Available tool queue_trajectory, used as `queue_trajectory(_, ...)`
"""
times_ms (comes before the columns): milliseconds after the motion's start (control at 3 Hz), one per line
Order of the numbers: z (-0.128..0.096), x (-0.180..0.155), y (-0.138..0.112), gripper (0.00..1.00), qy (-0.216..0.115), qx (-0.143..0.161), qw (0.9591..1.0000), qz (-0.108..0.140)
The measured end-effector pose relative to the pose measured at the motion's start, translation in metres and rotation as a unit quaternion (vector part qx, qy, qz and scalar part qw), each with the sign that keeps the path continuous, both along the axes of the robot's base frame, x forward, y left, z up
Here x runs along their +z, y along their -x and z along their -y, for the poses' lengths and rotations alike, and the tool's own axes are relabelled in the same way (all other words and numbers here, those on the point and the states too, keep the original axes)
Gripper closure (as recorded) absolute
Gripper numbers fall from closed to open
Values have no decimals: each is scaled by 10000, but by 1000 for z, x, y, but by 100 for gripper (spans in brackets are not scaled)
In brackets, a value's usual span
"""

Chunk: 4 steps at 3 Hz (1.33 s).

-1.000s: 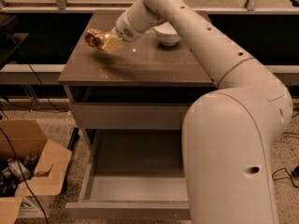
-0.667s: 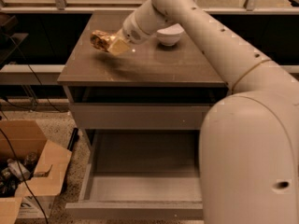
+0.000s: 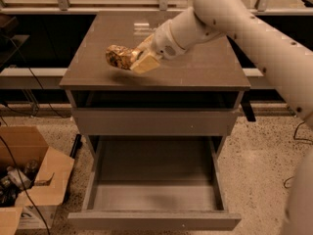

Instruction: Place orange can into middle drawer

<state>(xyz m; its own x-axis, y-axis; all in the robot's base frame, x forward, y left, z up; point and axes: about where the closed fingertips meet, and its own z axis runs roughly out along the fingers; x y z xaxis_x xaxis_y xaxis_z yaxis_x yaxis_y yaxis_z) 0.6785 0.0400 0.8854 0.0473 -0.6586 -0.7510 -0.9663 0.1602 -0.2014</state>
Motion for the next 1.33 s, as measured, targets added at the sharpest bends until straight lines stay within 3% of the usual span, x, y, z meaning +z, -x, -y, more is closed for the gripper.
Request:
queue_trajectory(333,39,-6,54,100,69,248,9997,-23)
queue_trajectory(667,83,-36,112,100,213,250,9983,-479)
queue_trajectory(1000,109,-92,156,100,234,27,9918,-1253)
queue_trajectory(1333,111,-171,185,100,137,-295,9761,-2151)
